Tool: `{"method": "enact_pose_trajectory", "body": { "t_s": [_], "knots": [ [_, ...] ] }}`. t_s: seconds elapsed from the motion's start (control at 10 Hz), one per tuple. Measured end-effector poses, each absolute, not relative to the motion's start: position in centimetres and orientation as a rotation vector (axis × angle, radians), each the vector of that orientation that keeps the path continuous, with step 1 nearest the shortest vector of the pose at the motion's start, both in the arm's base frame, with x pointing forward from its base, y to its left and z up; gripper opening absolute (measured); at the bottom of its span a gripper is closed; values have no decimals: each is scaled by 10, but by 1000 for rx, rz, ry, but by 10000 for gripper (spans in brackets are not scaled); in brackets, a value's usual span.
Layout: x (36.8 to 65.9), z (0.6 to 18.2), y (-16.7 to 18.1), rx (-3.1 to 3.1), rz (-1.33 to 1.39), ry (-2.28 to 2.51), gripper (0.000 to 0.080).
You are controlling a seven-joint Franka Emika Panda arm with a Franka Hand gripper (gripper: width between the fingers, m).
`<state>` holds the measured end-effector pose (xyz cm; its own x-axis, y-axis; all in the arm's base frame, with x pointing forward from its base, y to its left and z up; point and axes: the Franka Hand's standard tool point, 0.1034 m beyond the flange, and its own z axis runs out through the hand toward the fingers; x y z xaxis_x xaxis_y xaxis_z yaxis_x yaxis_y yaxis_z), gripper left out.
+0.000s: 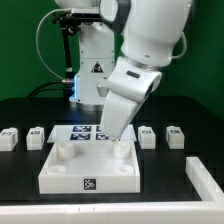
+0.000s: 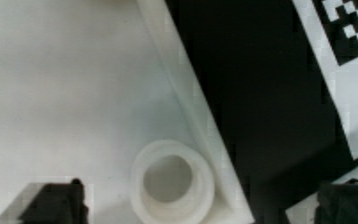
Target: Assemble one leg
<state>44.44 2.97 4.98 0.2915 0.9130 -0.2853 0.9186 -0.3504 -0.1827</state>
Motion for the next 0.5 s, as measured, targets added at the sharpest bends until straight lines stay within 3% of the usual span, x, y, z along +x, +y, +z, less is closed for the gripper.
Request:
{"method": "enact_pose_trajectory", "body": {
  "t_s": [0.5],
  "knots": [
    [432,25,5,2092,-587,2441,650]
  ]
}}
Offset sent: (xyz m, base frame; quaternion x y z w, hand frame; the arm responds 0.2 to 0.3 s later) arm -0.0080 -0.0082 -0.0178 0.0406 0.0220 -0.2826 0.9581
